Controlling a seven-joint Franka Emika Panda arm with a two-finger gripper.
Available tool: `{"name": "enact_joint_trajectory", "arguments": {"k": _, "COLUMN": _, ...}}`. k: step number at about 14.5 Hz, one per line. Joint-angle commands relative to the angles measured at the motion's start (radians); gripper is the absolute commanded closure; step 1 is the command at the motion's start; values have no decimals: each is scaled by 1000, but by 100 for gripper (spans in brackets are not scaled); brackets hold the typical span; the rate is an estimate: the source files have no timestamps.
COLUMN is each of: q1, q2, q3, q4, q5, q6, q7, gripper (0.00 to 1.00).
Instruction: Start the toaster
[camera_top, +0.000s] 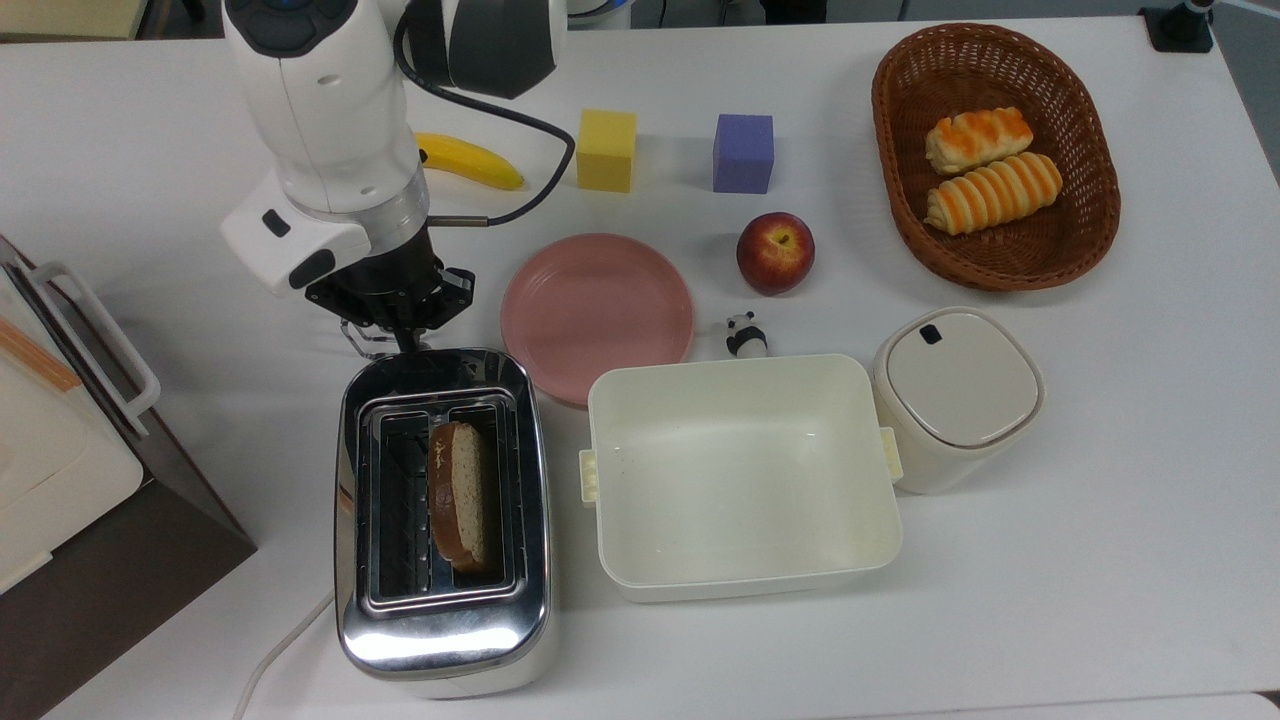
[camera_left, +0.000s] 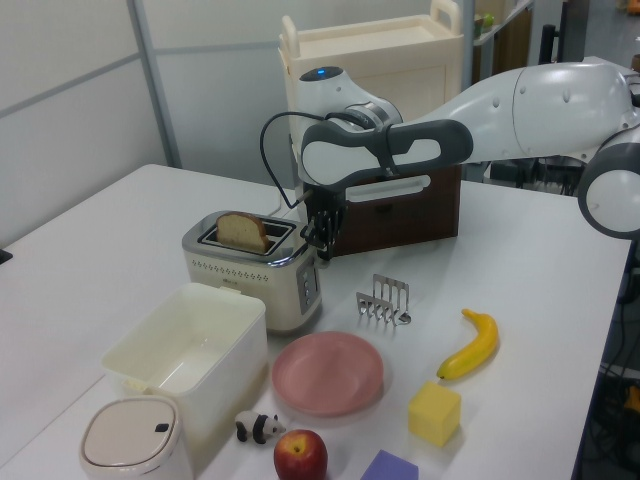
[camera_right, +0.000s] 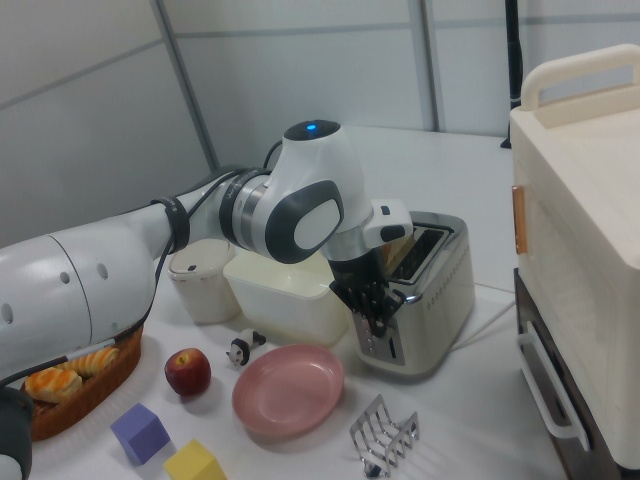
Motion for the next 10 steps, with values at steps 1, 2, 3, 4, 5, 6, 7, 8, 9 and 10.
{"name": "enact_joint_trajectory", "arguments": {"k": 1, "q1": 9, "q2": -8, "q3": -6, "q4": -27, "q5": -18, "q6": 26, "q7": -12, "gripper": 100}}
{"name": "enact_joint_trajectory", "arguments": {"k": 2, "q1": 9, "q2": -8, "q3": -6, "q4": -29, "q5": -23, "q6": 26, "q7": -12, "gripper": 100}}
{"name": "enact_joint_trajectory", "arguments": {"k": 3, "q1": 9, "q2": -8, "q3": -6, "q4": -33, "q5": -24, "q6": 26, "q7": -14, "gripper": 100}}
{"name": "enact_joint_trajectory", "arguments": {"k": 4, "q1": 9, "q2": -6, "q3": -6, "q4": -33, "q5": -26, "q6": 26, "q7": -14, "gripper": 100}}
{"name": "enact_joint_trajectory", "arguments": {"k": 5, "q1": 8, "q2": -6, "q3": -6, "q4": -33, "q5": -26, "q6": 26, "q7": -15, "gripper": 100}}
{"name": "enact_joint_trajectory", "arguments": {"k": 6, "q1": 8, "q2": -3, "q3": -6, "q4": -32, "q5": -26, "q6": 29, "q7": -14, "gripper": 100}}
{"name": "enact_joint_trajectory", "arguments": {"k": 7, "q1": 8, "q2": -2, "q3": -5, "q4": -33, "q5": -26, "q6": 43, "q7": -15, "gripper": 100}}
{"name": "enact_joint_trajectory", "arguments": {"k": 8, "q1": 8, "q2": 1, "q3": -5, "q4": -33, "q5": -26, "q6": 47, "q7": -14, "gripper": 100}}
{"name": "enact_joint_trajectory", "arguments": {"k": 9, "q1": 9, "q2": 3, "q3": -5, "q4": -33, "q5": -26, "q6": 52, "q7": -14, "gripper": 100}}
{"name": "enact_joint_trajectory", "arguments": {"k": 10, "q1": 9, "q2": 6, "q3": -5, "q4": -33, "q5": -27, "q6": 52, "q7": -17, "gripper": 100}}
